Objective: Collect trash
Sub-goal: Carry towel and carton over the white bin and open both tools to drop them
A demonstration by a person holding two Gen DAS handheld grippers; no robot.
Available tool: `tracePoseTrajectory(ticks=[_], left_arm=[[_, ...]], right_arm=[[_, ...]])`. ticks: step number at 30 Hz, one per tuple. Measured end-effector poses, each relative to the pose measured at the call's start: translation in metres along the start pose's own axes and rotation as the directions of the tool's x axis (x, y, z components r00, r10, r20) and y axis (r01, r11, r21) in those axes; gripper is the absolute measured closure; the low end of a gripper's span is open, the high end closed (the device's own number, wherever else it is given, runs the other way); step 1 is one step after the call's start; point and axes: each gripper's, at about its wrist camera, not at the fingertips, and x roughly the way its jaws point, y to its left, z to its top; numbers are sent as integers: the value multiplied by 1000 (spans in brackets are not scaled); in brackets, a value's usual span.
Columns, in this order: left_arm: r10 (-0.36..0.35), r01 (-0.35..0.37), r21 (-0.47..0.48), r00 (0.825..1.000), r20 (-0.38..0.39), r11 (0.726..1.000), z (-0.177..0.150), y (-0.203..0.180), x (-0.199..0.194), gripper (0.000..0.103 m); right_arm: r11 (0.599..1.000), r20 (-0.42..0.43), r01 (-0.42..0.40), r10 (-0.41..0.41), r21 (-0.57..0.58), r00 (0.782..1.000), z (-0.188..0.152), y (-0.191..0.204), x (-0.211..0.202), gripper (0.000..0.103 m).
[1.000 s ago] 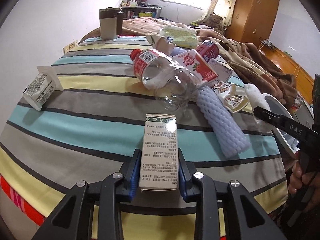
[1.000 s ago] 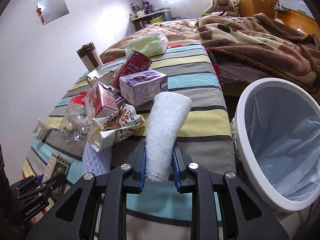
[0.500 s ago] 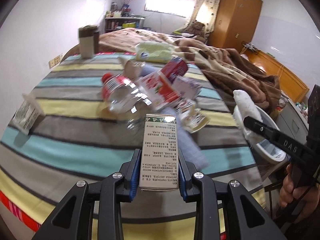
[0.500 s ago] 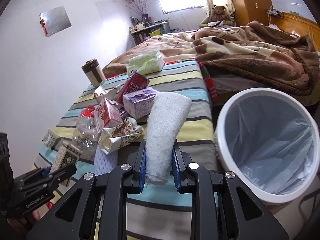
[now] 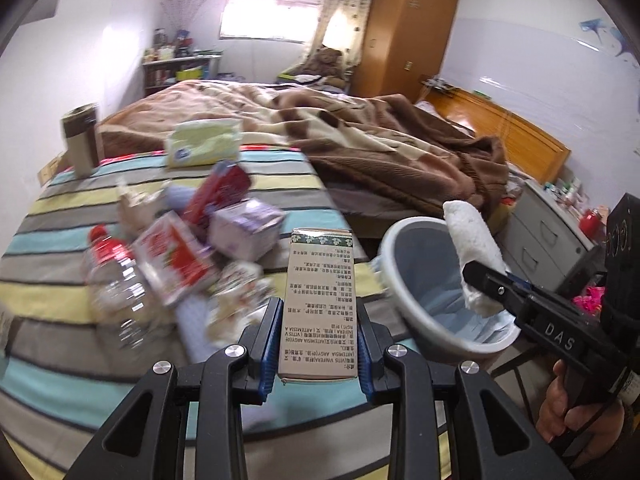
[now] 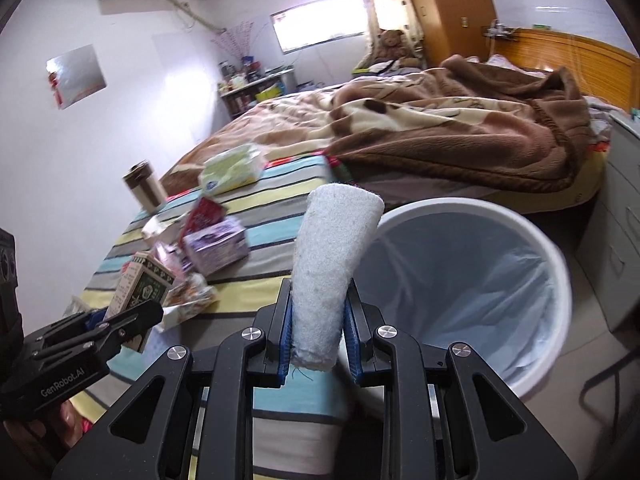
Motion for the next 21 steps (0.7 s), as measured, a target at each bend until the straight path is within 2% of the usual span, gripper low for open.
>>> tracePoseTrajectory(ticks=[7, 16, 21], left_arm=[[-91, 93, 57, 996, -25, 994, 18, -44, 32, 70], [-151, 161, 120, 985, -89, 980, 27, -93, 71, 70], [-159, 174, 140, 981, -113, 975, 29, -111, 88, 70]], right_arm=[[998, -6, 59, -59, 33, 998, 4, -25, 2, 80], [992, -47, 109, -106, 60, 993, 1, -56, 9, 80], [989, -78, 134, -130, 57, 988, -1, -69, 17, 80]])
